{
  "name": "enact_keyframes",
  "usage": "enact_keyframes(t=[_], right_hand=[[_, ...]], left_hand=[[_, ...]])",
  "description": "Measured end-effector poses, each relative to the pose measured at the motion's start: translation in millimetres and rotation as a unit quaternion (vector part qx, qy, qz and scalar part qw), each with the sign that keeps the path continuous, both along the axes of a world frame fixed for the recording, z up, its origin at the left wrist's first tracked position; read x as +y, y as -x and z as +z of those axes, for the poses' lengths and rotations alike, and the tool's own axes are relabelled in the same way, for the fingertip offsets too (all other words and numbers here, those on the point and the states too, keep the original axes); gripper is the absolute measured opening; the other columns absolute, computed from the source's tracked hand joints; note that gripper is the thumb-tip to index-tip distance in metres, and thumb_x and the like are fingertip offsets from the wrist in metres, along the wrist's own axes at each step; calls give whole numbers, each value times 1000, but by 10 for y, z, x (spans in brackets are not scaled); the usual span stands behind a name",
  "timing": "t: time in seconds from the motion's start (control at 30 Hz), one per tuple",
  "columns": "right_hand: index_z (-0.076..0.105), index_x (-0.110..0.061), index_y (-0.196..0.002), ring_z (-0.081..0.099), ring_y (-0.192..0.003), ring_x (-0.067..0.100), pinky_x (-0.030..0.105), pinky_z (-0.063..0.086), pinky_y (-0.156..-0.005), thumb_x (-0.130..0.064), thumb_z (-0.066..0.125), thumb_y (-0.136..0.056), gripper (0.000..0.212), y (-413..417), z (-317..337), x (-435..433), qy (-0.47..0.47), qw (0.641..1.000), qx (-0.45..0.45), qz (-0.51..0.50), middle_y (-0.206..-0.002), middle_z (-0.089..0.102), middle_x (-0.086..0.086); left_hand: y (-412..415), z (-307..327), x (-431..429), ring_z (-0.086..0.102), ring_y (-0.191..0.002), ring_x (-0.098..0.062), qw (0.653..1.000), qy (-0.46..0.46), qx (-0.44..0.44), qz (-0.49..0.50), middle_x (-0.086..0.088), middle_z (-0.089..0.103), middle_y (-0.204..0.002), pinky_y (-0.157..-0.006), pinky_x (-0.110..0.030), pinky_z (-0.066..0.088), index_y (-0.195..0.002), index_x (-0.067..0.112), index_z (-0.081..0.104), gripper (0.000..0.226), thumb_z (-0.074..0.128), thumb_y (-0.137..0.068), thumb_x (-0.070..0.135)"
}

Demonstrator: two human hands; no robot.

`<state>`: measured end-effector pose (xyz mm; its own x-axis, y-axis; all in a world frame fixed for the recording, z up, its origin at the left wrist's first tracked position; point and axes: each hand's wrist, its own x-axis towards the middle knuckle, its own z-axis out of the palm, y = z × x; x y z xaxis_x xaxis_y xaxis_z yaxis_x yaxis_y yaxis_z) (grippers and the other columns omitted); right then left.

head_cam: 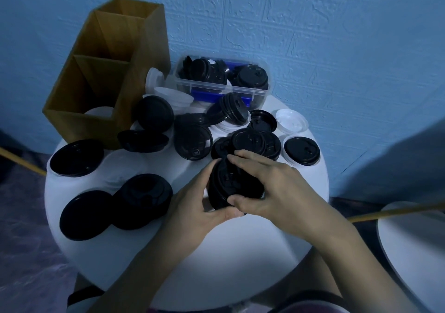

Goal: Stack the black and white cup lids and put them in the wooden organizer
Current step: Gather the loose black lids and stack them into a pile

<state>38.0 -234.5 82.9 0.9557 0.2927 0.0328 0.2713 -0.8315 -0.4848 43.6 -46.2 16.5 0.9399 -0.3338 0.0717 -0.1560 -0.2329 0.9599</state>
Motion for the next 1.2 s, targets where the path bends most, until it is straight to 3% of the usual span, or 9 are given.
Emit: enact_keyframes(t=[0.1, 0.23, 0.4, 0.53, 0.63, 0.77, 0.83, 0.97, 1.2], right_hand=[[39, -38, -153, 38, -143, 4, 33, 37, -114, -53, 71, -86, 77, 35, -30, 47, 6, 1000, -8, -11, -162, 31, -17], [39, -36, -153, 42, -141, 8, 38, 39, -113, -56, 69, -86, 76, 83, -62, 98, 13, 999, -26, -31, -163, 32, -13], [44, -38, -150, 50, -129, 7, 30, 46, -102, -69, 52, -76, 80, 116, -148, 158, -3, 997, -60, -52, -156, 40, -18], [46, -45, -135, 55, -115, -2, 25, 46, -93, -70, 69, -74, 70, 120, -238, 56, -65, 994, -54, -62, -143, 52, -27], [57, -43, -131, 49, -127, -12, 21, 42, -106, -68, 74, -69, 69, 151, -326, -64, -170, 983, -31, -69, -146, 46, -35], [60, -48, -133, 43, -138, -7, 35, 38, -117, -59, 78, -76, 60, 229, -419, -169, -253, 966, -8, -52, -150, 47, -27], [57, -45, -137, 47, -135, -5, 36, 39, -116, -53, 81, -77, 65, 246, -450, -192, -270, 961, 3, -57, -143, 54, -28], [50, -37, -145, 54, -129, -3, 35, 42, -112, -59, 79, -74, 80, 237, -481, -202, -277, 959, 25, -63, -134, 61, -29], [42, -39, -151, 48, -135, -4, 34, 38, -116, -72, 73, -72, 91, 252, -510, -194, -271, 960, 42, -59, -142, 55, -28]], left_hand=[[16, -16, -8, 71, -105, -6, 1000, -10, -3, 9, 18, 69, -120, -90, -32, 59, -136, 48, 50, 77, 90, -76, 23], [7, -54, -24, 73, -99, -7, 1000, -20, -5, 23, 17, 69, -119, -87, -35, 60, -135, 44, 51, 75, 90, -74, 22], [-1, -82, 7, 72, -102, -7, 999, -33, -15, 24, 16, 69, -120, -88, -38, 60, -139, 42, 49, 77, 88, -76, 22], [40, -47, 4, 64, -114, 4, 999, -25, -21, 19, 24, 62, -132, -93, -24, 56, -152, 49, 32, 99, 88, -76, 22], [73, -32, 5, 58, -124, 4, 1000, -15, -19, 1, 25, 57, -139, -98, -22, 53, -153, 51, 29, 97, 85, -79, 21], [120, -35, 55, 48, -132, 9, 997, -47, -52, 10, 26, 53, -143, -98, -6, 42, -154, 45, 32, 93, 84, -79, 26], [135, -42, 56, 46, -136, 4, 999, -32, -40, -8, 23, 50, -147, -100, -10, 43, -156, 43, 29, 91, 82, -83, 26], [148, -53, 42, 37, -145, -4, 999, -7, -42, -22, 21, 40, -156, -117, -42, 36, -156, 45, 25, 68, 56, -96, 46], [134, -91, 46, 32, -144, 6, 998, -23, -52, -6, 30, 36, -155, -116, -30, 31, -156, 47, 23, 58, 43, -101, 49]])
